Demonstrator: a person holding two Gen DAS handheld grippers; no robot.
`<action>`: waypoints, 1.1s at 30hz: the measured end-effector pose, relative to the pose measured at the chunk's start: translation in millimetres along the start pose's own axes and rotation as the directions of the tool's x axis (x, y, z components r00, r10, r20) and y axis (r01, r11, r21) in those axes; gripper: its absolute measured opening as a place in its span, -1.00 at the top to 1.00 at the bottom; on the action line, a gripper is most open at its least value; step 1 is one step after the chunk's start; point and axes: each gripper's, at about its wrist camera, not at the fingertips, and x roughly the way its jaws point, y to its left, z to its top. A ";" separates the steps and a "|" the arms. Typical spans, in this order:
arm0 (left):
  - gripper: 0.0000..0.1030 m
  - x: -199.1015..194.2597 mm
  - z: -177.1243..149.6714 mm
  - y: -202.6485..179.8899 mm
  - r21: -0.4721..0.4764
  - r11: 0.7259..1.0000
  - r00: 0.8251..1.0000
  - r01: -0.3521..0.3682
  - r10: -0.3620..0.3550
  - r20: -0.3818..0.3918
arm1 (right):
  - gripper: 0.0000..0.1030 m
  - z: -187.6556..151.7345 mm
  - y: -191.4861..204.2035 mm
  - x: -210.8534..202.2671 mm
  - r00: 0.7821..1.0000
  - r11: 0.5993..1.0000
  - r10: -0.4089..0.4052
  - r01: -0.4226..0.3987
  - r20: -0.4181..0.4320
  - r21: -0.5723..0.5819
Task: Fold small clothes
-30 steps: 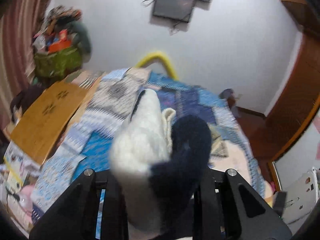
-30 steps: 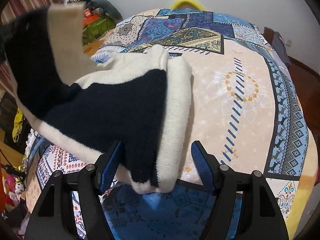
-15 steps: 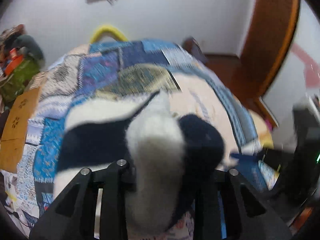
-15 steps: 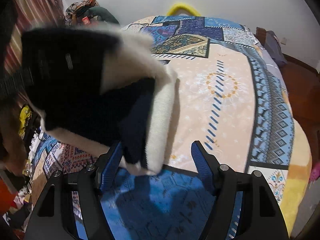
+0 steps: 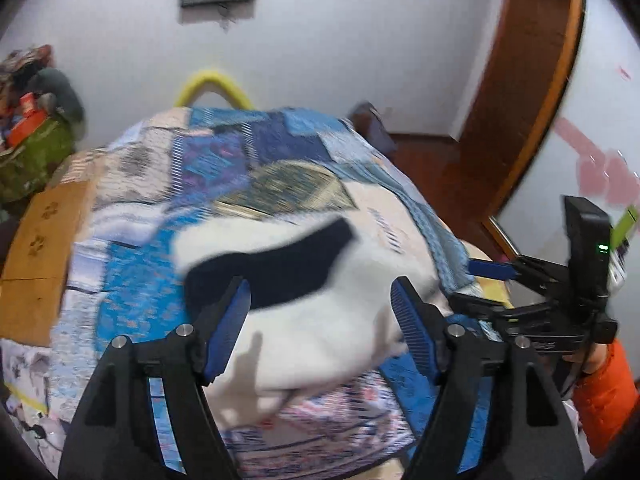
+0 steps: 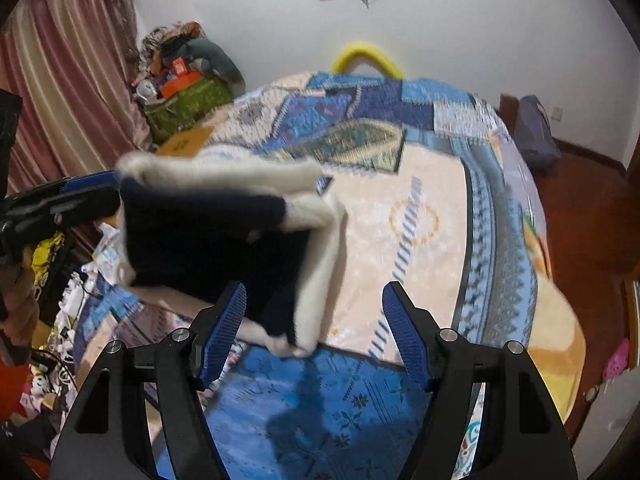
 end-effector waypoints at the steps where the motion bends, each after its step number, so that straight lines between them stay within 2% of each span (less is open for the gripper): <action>1: -0.42 -1.6 2.3 8.0 -0.005 1.000 1.000 -0.016 0.016 0.006 | -0.30 3.9 2.6 -2.8 1.000 1.000 0.003 -0.003 0.012 -0.008; 4: -0.44 7.2 1.6 36.5 -0.023 0.997 0.997 -0.074 0.073 -0.022 | -0.30 18.8 12.6 -10.0 0.999 0.999 0.027 -0.026 0.045 -0.026; 7: -0.44 34.3 -12.3 56.0 -0.036 0.995 0.990 -0.093 0.088 -0.111 | -0.30 33.7 25.1 -12.7 0.997 0.998 0.040 -0.036 0.069 -0.050; 10: -0.44 61.5 -32.2 54.9 -0.015 0.997 0.978 -0.071 0.067 -0.197 | -0.30 47.4 38.2 -9.5 0.995 0.996 0.063 -0.058 0.076 -0.072; 13: -0.45 75.5 -46.3 37.5 0.026 0.999 0.977 -0.043 0.048 -0.207 | -0.30 56.8 52.9 -1.4 0.994 0.992 0.080 -0.073 0.073 -0.102; 14: -0.45 76.8 -49.1 30.6 0.048 0.997 0.979 -0.053 0.062 -0.196 | -0.30 58.3 56.1 2.4 0.994 0.991 0.082 -0.075 0.067 -0.109; 19: -0.46 72.8 -59.0 18.9 0.108 0.991 0.983 -0.074 0.091 -0.160 | -0.30 45.3 56.2 33.9 0.999 0.993 0.037 -0.039 -0.017 -0.116; 24: -0.49 60.3 -64.8 34.1 0.074 0.997 0.984 -0.023 0.036 -0.173 | -0.28 7.6 33.6 72.1 0.986 0.996 -0.005 -0.010 -0.165 -0.089; 26: -0.49 52.5 -67.7 39.2 0.060 0.998 0.986 -0.018 0.028 -0.166 | -0.20 -4.4 25.4 76.2 0.984 0.998 0.015 -0.026 -0.175 -0.060; 29: -0.49 35.5 -77.4 44.2 0.063 0.998 0.990 -0.027 0.035 -0.137 | 0.11 -7.7 20.1 68.9 0.985 0.996 0.085 -0.085 -0.151 0.002; 30: -0.49 30.1 -83.0 46.4 0.066 0.997 0.991 -0.028 0.036 -0.132 | 0.20 -6.8 21.8 66.0 0.986 0.996 0.090 -0.091 -0.140 0.004; 33: -0.49 33.1 -96.6 51.6 0.074 0.997 0.986 -0.035 0.047 -0.159 | 0.31 -5.4 32.0 61.3 0.989 0.996 0.076 -0.081 -0.126 -0.028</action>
